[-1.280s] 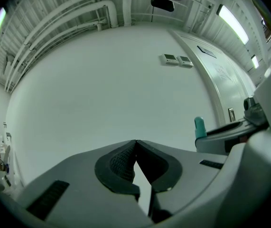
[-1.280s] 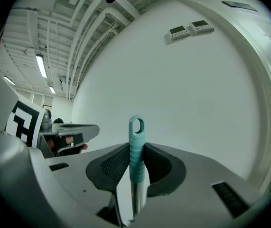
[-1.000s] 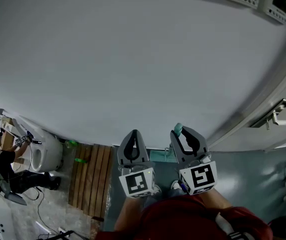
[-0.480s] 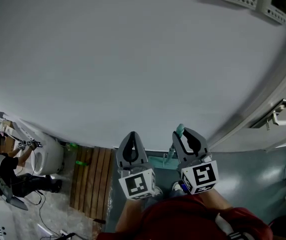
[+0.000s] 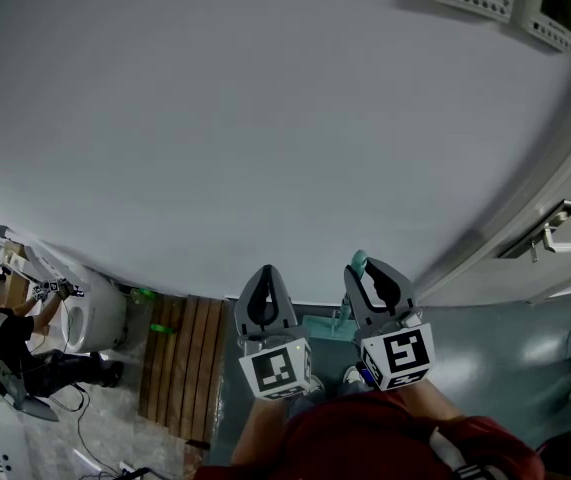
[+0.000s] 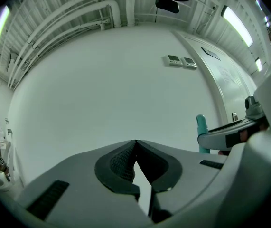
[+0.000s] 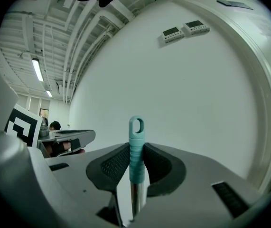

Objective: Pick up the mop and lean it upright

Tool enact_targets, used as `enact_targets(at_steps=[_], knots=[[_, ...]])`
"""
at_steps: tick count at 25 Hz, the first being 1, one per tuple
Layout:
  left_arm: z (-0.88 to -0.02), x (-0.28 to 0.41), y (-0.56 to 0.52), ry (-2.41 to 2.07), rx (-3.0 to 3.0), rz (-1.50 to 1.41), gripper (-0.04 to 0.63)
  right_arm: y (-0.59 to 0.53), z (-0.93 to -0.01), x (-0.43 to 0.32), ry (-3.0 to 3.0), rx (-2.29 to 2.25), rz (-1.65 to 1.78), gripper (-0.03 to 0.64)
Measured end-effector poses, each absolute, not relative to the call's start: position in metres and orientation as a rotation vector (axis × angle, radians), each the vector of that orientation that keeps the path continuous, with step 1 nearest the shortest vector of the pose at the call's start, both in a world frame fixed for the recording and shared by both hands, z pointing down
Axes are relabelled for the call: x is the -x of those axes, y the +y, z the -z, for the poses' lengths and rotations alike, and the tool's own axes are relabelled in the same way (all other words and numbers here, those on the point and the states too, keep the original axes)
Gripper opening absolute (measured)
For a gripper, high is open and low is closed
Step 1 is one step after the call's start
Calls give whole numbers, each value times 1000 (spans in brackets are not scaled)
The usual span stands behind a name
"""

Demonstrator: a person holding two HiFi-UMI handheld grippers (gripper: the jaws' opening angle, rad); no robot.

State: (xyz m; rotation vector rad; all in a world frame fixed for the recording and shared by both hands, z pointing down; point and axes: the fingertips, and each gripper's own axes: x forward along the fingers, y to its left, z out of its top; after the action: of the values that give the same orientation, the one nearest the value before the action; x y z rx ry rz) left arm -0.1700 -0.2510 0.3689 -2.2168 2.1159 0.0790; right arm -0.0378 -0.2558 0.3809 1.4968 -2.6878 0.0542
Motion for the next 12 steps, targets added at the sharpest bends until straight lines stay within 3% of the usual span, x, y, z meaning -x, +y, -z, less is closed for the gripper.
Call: enact_targets(at_steps=[12], knots=[[-376,166,-253,2112,2236,-54,14,-263,-415,27,-2595,-1525,-89,104]])
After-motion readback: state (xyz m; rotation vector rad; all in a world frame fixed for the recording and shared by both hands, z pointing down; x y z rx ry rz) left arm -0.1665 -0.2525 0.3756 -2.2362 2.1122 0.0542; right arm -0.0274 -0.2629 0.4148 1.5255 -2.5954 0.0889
